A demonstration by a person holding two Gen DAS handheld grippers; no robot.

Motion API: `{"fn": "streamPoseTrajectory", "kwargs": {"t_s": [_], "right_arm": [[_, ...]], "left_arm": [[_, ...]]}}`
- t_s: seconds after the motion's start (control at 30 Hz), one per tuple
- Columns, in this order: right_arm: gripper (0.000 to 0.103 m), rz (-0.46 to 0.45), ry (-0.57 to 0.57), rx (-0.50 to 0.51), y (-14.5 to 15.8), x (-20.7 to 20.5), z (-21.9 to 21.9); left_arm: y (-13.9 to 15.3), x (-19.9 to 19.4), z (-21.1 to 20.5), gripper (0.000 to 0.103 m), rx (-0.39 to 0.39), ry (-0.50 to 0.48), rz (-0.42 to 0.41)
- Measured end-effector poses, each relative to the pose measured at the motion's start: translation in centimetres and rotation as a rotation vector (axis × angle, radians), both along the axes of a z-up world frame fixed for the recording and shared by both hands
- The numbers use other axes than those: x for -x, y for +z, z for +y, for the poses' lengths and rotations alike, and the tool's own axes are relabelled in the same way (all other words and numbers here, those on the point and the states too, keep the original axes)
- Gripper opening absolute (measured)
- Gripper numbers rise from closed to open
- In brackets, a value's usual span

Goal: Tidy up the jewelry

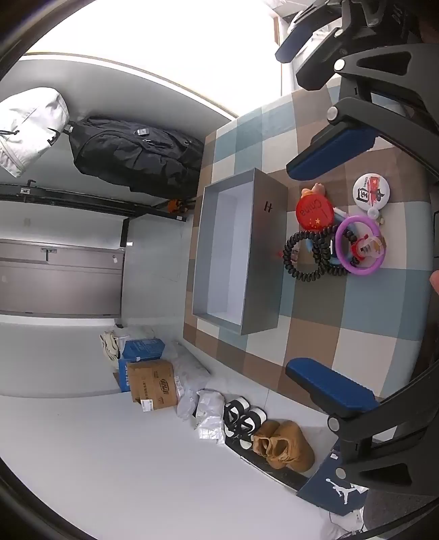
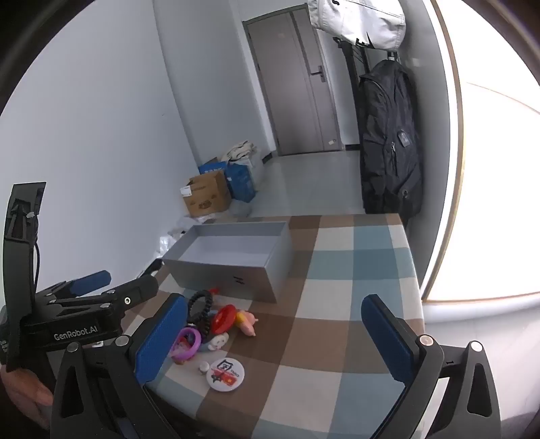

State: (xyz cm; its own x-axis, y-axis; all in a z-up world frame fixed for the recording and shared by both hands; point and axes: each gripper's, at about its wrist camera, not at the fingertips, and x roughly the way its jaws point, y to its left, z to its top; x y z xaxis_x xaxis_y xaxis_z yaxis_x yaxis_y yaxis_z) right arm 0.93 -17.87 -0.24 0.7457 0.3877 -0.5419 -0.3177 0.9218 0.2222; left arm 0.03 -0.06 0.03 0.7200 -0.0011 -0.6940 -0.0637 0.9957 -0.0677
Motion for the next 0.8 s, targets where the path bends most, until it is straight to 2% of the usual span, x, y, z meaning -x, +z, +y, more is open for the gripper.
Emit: {"fn": "streamPoseTrajectory", "kwargs": {"t_s": [0.03, 0.2, 0.33, 0.5, 0.8], "right_arm": [[0.103, 0.002, -0.001, 0.0, 0.0, 0.0, 0.0], [0.103, 0.032, 0.001, -0.001, -0.4, -0.4, 0.1], [0.103, 0.024, 0.002, -0.01, -0.3, -1.0, -0.2], [0.103, 0.004, -0.007, -0.004, -0.2, -0.3, -0.1], [0.103, 0.0, -0.004, 0.01, -0.2, -0.1, 0.0]], "left_arm": [[0.0, 0.0, 0.1, 0.102, 0.024, -0.004, -0.006], [-0.4, -0.3, 0.3, 0.102, 0.011, -0.015, 0.002], [-0.3, -0.5, 0.2, 0.102, 0.032, -0.022, 0.012], [0.0, 0.2, -0.4, 0.102, 0.008, -0.018, -0.013], [-0.1, 0.2, -0.5, 0.102, 0.005, -0.008, -0.008]]}}
